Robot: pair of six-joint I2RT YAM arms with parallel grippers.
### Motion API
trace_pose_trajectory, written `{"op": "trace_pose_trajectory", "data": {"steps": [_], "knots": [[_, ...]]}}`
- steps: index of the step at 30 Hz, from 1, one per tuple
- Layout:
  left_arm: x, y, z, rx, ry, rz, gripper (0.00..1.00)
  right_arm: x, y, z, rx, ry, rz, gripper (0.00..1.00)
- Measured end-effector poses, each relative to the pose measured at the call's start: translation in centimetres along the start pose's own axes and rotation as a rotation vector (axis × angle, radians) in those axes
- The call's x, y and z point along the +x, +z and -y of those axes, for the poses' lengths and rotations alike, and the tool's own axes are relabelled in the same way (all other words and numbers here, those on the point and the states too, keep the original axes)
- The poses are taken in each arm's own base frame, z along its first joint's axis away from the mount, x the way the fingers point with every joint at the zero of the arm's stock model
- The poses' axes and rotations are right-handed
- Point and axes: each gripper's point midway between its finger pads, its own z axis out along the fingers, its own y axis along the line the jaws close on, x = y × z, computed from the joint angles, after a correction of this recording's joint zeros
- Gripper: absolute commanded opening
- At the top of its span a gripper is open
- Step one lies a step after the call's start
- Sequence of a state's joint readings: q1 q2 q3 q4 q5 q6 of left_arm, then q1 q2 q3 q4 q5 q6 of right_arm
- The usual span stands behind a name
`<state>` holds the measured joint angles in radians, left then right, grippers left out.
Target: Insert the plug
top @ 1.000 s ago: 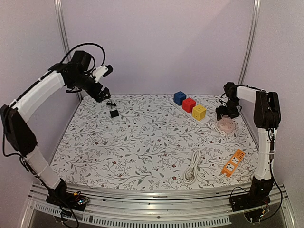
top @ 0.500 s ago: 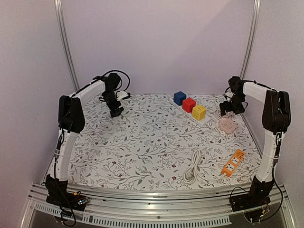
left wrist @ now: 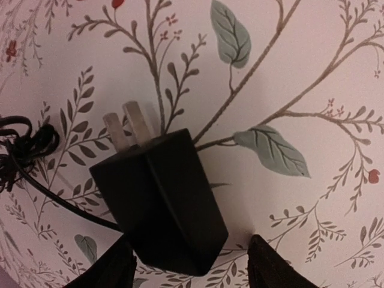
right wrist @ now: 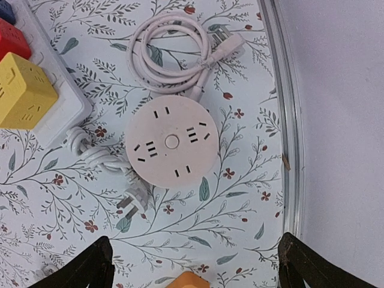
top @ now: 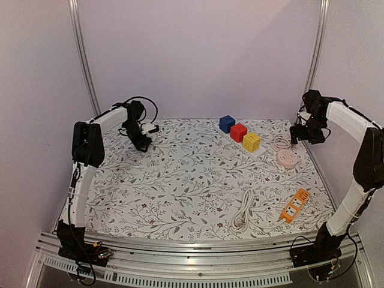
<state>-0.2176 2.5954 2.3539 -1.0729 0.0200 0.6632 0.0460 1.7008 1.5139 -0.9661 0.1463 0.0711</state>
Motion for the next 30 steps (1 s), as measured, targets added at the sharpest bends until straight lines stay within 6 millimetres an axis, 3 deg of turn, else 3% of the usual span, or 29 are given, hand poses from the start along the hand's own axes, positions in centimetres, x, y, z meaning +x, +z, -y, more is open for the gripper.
{"op": "trace_pose_trajectory", "data": {"steps": [4,9,12,18,21,25,27,30], "knots": [[0.6,0.1,-0.3,0.011,-0.020,-0.003,0.52,4.3,-0.6,0.7,0.027,0.059,-0.063,0.96],[1.1,0.2,0.4,0.048,-0.032,-0.001,0.30,10.2,-0.6,1.3,0.052,0.133,-0.165,0.98],[1.6,-0.1,1.4,0.082,-0.043,-0.002,0.19,12.7,-0.7,1.2,0.047,0.179,-0.200,0.99],[3.0,-0.6,3.6,0.136,-0.066,-0.006,0.12,17.8,0.6,0.4,0.027,0.268,-0.303,0.99],[3.6,-0.8,4.2,0.138,-0.065,-0.005,0.12,19.8,1.4,-0.3,0.021,0.294,-0.348,0.99],[3.6,-0.9,4.3,0.127,-0.064,0.010,0.17,20.6,2.1,-1.5,-0.002,0.320,-0.348,0.99],[3.4,-0.8,4.2,0.122,-0.063,0.017,0.25,20.6,2.4,-2.0,-0.015,0.335,-0.341,0.99],[3.1,-0.9,4.0,0.114,-0.067,0.029,0.49,20.7,3.0,-2.2,-0.020,0.354,-0.336,0.99]]}}
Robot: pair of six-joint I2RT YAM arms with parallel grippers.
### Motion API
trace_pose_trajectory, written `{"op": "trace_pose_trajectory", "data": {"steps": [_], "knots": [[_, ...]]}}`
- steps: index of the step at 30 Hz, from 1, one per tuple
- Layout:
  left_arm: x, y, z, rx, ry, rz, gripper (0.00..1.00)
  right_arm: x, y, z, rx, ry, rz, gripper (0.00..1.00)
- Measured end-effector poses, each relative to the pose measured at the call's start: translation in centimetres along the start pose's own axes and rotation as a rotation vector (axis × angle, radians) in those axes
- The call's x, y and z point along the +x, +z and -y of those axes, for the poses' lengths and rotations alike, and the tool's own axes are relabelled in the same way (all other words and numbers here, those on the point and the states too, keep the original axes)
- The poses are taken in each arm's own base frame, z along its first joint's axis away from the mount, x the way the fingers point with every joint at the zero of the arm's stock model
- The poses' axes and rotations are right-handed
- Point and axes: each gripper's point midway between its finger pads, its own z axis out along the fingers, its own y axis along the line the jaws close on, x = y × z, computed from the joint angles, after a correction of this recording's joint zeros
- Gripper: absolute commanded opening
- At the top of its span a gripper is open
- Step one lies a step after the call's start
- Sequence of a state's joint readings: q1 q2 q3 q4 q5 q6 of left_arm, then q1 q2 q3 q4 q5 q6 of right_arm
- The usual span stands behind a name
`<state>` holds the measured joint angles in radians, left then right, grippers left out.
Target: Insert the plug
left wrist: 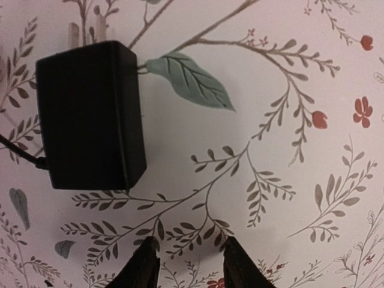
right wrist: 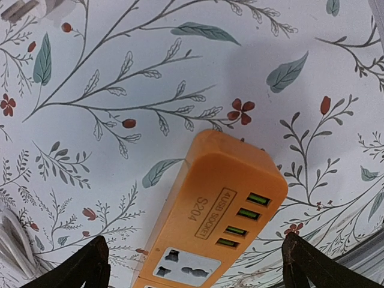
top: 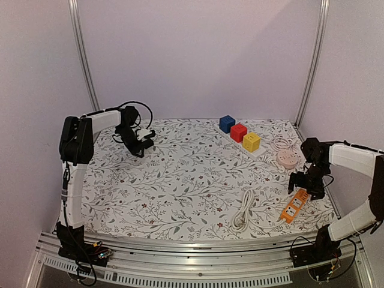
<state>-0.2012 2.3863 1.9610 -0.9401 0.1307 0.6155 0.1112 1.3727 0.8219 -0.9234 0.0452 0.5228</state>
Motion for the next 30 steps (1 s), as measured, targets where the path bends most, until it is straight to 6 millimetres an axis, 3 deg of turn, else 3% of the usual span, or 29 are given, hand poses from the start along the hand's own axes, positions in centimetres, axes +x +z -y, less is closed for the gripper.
{"op": "trace_pose_trajectory", "data": {"steps": [3,8,12,18,21,23,25,26,30], "knots": [[-0.8,-0.4,-0.6,-0.020,0.005,0.022,0.62,0.2,0.5,0.0,-0.001,0.015,-0.005,0.99],[-5.0,-2.3,-3.6,-0.110,0.005,0.133,0.64,0.3,0.7,-0.5,-0.009,0.016,0.003,0.99],[-6.7,-2.7,-4.7,-0.145,0.000,0.178,0.64,0.3,0.8,-0.7,-0.010,0.020,0.007,0.99],[-7.1,0.3,-4.4,-0.127,-0.005,0.161,0.61,0.4,1.3,-0.5,0.005,0.023,-0.007,0.99],[-7.0,1.5,-3.8,-0.098,-0.017,0.152,0.48,0.4,1.3,-0.5,0.009,0.024,-0.006,0.99],[-6.8,1.5,-3.6,-0.089,-0.026,0.146,0.31,0.4,1.3,-0.4,0.012,0.024,-0.006,0.99],[-6.7,1.6,-3.3,-0.075,-0.027,0.142,0.06,0.4,1.3,-0.4,0.012,0.024,-0.005,0.99],[-6.7,1.6,-3.3,-0.073,-0.024,0.141,0.00,0.4,1.3,-0.4,0.013,0.024,-0.005,0.99],[-6.6,1.6,-3.1,-0.063,-0.044,0.141,0.00,0.4,1.3,-0.1,0.027,0.023,-0.005,0.99]]}}
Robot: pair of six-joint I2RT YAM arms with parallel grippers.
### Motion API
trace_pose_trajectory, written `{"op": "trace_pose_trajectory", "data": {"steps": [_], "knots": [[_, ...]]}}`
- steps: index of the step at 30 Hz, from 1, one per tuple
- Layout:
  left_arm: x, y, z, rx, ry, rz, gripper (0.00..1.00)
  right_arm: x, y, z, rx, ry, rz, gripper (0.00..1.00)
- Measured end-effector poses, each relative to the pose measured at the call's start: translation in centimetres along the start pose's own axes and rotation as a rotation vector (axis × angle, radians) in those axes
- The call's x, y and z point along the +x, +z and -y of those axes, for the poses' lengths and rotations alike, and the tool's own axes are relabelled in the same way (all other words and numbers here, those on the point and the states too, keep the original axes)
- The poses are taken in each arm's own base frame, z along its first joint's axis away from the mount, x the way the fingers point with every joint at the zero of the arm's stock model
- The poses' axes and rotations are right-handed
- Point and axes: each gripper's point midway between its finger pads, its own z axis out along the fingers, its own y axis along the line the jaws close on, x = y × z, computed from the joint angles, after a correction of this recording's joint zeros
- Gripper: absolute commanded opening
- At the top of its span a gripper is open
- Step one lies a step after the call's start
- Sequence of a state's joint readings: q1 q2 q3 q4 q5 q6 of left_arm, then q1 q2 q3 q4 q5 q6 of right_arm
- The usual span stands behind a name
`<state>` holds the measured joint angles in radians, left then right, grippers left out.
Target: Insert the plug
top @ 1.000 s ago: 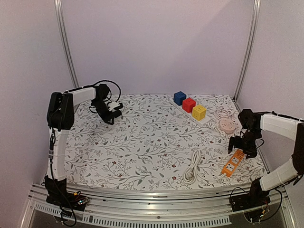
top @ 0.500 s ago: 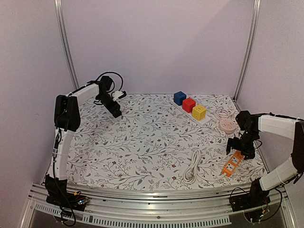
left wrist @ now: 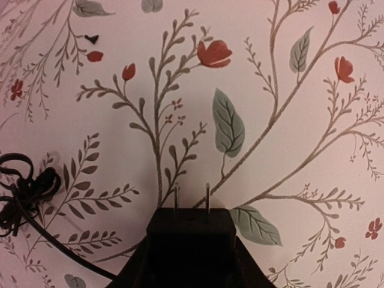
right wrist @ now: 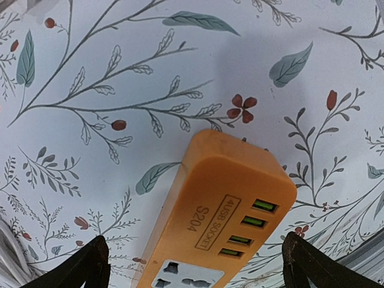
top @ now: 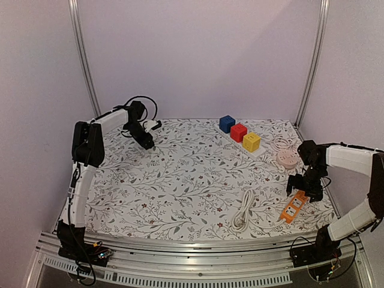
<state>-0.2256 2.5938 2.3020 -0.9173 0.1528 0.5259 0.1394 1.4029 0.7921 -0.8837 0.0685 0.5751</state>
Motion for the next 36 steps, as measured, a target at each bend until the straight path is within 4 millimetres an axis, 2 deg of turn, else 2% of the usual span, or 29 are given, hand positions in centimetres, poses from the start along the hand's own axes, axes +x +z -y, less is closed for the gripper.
{"op": "trace_pose_trajectory", "data": {"steps": [4,6,8,10,12,13,14,16,17,19,21,24,27,30,32,34,36], "knots": [[0.7,-0.7,0.7,0.021,-0.031,-0.014,0.00,0.1,0.0,0.1,0.006,0.000,-0.002,0.99],[1.1,-1.8,1.3,0.030,-0.051,-0.024,0.00,0.1,0.1,0.1,0.007,0.000,-0.003,0.99],[1.1,-4.0,1.7,0.027,-0.068,-0.019,0.00,0.3,0.3,0.1,0.002,0.002,-0.004,0.99],[0.7,-6.5,1.9,0.013,-0.075,0.006,0.00,0.6,0.8,-0.1,-0.004,0.005,-0.015,0.94],[0.1,-10.1,2.3,-0.004,-0.078,0.047,0.00,0.9,1.8,-0.6,-0.018,0.010,-0.043,0.81],[-0.3,-12.4,2.5,-0.017,-0.076,0.077,0.00,1.0,2.2,-0.8,-0.022,0.007,-0.056,0.70],[-0.7,-14.1,2.7,-0.028,-0.073,0.101,0.00,1.3,2.6,-1.0,-0.021,0.008,-0.072,0.53],[-1.3,-18.6,3.3,-0.053,-0.063,0.170,0.00,0.9,2.6,-1.5,-0.034,0.009,-0.065,0.31],[-1.5,-20.4,3.5,-0.062,-0.059,0.196,0.00,0.9,2.6,-1.7,-0.043,0.013,-0.063,0.23],[-1.3,-24.1,4.3,-0.081,-0.051,0.248,0.00,0.8,2.4,-2.0,-0.056,0.018,-0.060,0.11],[-0.8,-26.7,5.3,-0.088,-0.045,0.286,0.00,0.7,2.3,-2.3,-0.071,0.003,-0.052,0.01],[0.6,-29.5,6.9,-0.081,-0.041,0.314,0.00,0.6,0.9,-3.7,-0.115,-0.085,-0.011,0.00],[2.2,-30.6,8.3,-0.056,-0.047,0.312,0.00,0.5,-3.0,-8.4,-0.225,-0.322,0.084,0.00],[3.5,-31.2,9.1,-0.040,-0.056,0.304,0.00,0.8,-8.3,-14.9,-0.352,-0.646,0.200,0.01],[4.1,-31.9,9.4,-0.041,-0.061,0.306,0.00,1.5,-10.9,-18.7,-0.411,-0.845,0.249,0.00],[4.6,-32.7,9.6,-0.050,-0.066,0.315,0.00,2.6,-12.5,-23.0,-0.459,-1.079,0.288,0.00],[5.1,-33.4,9.6,-0.064,-0.071,0.322,0.00,3.2,-12.6,-26.5,-0.476,-1.286,0.311,0.00]]}}
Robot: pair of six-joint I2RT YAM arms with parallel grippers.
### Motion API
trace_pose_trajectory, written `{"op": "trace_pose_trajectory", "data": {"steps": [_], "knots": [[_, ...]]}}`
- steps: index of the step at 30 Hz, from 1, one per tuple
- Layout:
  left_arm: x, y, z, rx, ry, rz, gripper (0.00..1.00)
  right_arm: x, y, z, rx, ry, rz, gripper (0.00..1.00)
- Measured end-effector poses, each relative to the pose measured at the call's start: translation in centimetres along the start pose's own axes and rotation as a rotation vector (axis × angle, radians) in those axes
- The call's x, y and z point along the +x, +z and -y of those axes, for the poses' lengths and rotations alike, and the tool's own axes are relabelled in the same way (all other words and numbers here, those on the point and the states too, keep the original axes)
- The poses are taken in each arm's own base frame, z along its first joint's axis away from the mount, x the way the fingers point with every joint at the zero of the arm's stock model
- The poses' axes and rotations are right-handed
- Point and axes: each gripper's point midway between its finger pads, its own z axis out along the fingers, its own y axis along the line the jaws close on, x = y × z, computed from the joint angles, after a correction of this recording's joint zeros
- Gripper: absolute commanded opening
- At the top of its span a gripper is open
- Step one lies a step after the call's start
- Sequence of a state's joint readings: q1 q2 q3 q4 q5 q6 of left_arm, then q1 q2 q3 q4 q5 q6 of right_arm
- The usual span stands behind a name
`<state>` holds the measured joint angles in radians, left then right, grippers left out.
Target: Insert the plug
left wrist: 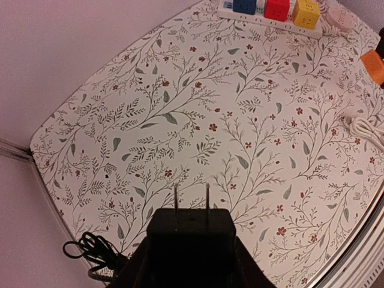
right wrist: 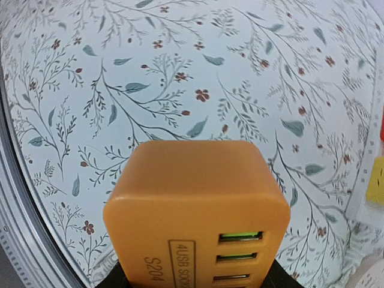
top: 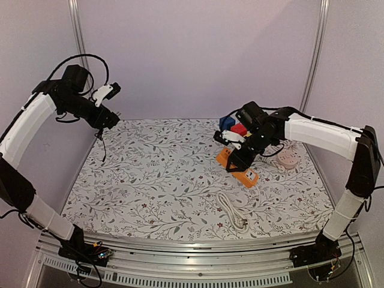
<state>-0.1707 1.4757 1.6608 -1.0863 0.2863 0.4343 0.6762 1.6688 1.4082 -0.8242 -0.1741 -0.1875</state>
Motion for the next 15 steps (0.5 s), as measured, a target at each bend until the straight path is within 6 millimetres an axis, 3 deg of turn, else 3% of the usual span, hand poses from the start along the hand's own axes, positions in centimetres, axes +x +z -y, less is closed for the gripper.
{"op": "trace_pose_trajectory", "data": {"steps": [5,7,10,15], "knots": [[1.2,-1.8,-0.1,-0.031,-0.017,0.008,0.00,-5.9,6.0,-6.2,-0.130,-0.539,-0.038,0.03],[2.1,-2.1,0.2,-0.034,-0.024,-0.001,0.00,-7.4,8.3,-8.5,-0.163,-0.711,-0.039,0.03],[3.2,-2.0,0.6,-0.026,-0.034,-0.021,0.00,-7.4,11.6,-11.6,-0.203,-0.921,-0.070,0.04],[4.3,-1.3,0.9,-0.007,-0.050,-0.051,0.00,-3.9,16.3,-15.2,-0.273,-1.133,-0.158,0.13]]}}
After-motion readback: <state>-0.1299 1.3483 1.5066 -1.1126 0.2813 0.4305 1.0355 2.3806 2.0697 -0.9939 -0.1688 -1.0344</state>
